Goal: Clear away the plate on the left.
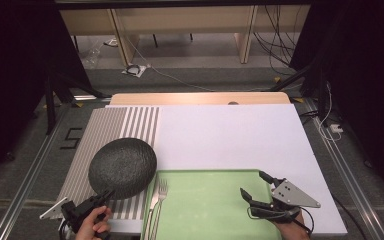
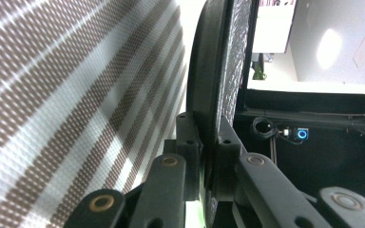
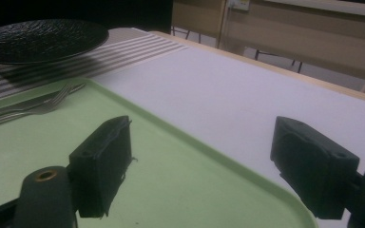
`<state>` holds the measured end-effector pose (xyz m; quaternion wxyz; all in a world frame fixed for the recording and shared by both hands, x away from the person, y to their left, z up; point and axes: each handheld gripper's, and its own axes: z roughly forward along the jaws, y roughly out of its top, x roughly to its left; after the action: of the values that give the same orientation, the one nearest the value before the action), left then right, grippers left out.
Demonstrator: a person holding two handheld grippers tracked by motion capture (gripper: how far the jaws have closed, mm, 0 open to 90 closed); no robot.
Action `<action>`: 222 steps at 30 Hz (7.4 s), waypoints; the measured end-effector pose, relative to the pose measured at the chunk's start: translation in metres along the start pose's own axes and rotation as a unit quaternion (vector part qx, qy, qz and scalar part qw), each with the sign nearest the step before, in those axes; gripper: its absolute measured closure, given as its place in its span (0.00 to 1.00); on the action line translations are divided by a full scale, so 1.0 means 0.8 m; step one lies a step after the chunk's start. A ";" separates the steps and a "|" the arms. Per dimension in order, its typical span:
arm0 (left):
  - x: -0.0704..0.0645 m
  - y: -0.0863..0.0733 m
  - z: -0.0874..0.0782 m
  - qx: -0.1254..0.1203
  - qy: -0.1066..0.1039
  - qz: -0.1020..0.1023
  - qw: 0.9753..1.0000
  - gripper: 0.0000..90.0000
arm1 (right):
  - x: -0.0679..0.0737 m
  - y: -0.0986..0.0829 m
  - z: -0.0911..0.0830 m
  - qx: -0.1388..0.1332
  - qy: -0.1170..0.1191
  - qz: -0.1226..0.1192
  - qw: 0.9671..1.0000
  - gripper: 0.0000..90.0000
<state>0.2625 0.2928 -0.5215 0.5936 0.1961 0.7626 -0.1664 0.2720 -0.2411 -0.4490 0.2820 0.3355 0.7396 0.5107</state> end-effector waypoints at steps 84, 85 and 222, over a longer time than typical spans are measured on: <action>-0.024 -0.137 0.071 0.283 -0.012 0.109 0.953 0.93 | -0.001 0.000 -0.002 -0.001 0.000 -0.001 1.000 0.25; -0.024 -0.139 0.071 0.288 -0.011 0.113 0.951 0.93 | -0.001 0.000 -0.002 -0.003 0.000 -0.002 1.000 0.25; -0.083 -0.137 0.083 0.290 0.037 0.393 0.872 0.37 | 0.000 0.000 -0.002 -0.004 0.004 0.001 1.000 0.25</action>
<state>0.2785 0.1585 -0.4707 0.4975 0.6489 0.5619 -0.1255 0.2707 -0.2422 -0.4482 0.2800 0.3334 0.7381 0.5155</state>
